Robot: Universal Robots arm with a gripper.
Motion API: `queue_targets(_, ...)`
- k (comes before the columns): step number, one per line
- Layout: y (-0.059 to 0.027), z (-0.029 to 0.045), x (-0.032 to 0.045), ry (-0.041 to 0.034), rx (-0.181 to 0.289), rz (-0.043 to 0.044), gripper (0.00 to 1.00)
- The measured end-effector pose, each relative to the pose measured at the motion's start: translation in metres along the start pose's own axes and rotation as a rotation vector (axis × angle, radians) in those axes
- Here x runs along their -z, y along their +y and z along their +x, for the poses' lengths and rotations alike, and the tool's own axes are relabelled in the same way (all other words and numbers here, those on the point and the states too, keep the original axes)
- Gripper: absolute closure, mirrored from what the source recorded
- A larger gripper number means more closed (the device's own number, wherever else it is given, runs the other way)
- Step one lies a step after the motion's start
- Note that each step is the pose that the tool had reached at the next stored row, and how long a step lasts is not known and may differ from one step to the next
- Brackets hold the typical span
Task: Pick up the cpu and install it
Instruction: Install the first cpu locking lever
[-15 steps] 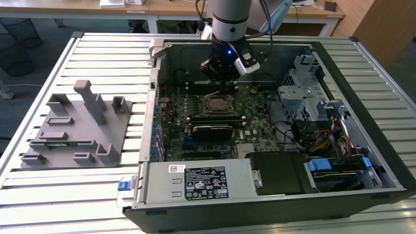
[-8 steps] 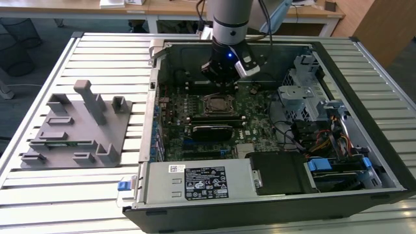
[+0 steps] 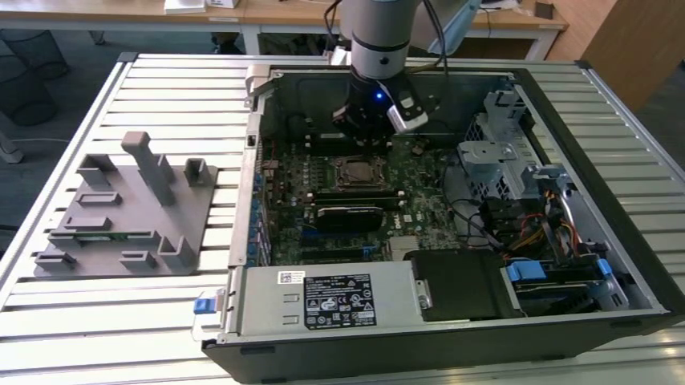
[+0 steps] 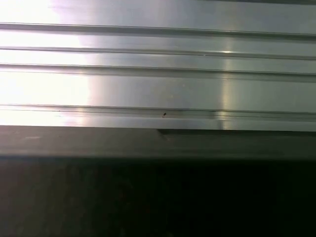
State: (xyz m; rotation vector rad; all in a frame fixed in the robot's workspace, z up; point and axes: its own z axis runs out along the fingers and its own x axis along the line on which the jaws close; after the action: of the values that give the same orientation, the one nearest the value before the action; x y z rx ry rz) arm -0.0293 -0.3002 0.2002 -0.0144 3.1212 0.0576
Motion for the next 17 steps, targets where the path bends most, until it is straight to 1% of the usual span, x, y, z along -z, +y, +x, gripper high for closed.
queue_targets(2, -0.0001, -0.0002, -0.0013, 0.0001, 0.000, -0.0009, 0.89)
queue_targets(7, 0.0000, -0.0003, -0.0016, 0.0000, 0.000, -0.0024, 0.89)
queue_targets(17, 0.0001, -0.0004, 0.0020, 0.0000, 0.001, -0.0024, 0.89)
